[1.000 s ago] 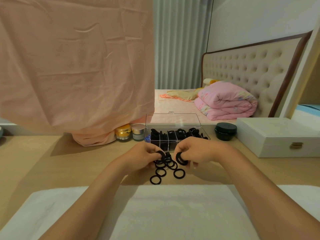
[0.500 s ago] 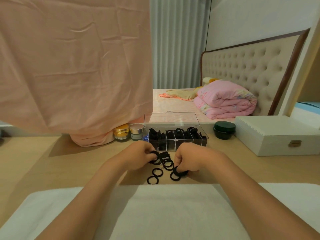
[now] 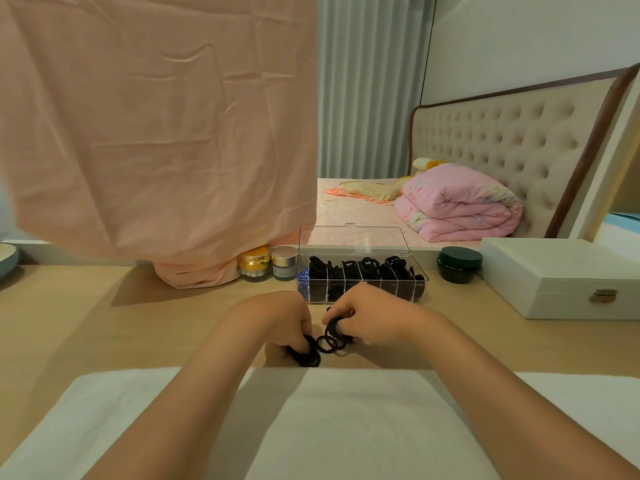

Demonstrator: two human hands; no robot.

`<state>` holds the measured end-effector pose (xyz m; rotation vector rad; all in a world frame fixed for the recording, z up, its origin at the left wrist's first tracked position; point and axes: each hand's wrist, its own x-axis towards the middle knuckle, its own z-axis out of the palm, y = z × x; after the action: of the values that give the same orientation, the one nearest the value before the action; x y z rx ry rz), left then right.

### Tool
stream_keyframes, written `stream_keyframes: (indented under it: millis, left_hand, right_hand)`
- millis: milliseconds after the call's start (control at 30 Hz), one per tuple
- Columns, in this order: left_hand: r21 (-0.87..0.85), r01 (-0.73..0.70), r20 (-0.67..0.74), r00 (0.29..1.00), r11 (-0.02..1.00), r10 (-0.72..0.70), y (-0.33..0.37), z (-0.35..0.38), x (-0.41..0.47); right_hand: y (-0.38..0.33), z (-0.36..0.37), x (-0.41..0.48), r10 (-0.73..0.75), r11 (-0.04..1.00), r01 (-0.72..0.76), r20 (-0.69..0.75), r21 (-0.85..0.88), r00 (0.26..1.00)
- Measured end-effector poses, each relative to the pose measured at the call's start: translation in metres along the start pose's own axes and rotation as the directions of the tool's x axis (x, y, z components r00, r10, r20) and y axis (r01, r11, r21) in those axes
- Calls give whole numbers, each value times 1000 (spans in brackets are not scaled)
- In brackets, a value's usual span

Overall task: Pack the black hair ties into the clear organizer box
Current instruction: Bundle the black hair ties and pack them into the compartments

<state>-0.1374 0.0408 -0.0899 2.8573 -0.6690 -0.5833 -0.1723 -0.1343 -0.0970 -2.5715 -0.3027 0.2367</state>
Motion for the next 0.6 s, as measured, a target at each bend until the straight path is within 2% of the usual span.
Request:
stream_keyframes:
  millis: [133,200,300,400,467,533,600]
  left_hand:
    - [50,-5,-5,1000,999,5,-3,0,0]
    - [35,-10,-6,1000,999,10,-7,0,-1]
    - [-92,-30,-83,996,995,22,-18,-3,1]
    - [-321,-67,-202,979,945,1,-29,0,8]
    - [-463,-74,-236,971,883,-42,-33,5,12]
    - [-558,-101,-260,964,823,-58,-32,10,14]
    - [-653,-146,-278,959,743,-55,-27,13,14]
  right_hand:
    - [-6,15,7,-50,967,51,8,-248,999]
    - [-6,19,11,-52,946,46,-11,-319,999]
    - [-6,20,14,-53,933,32,-50,-358,997]
    - [-4,17,11,-46,934,28,-43,-355,998]
    - [-3,10,8,-39,968,19,-76,-250,996]
    - [-4,5,6,-21,1000,21,-164,-6,986]
    - [-7,3,5,5,978,44,-232,205,973]
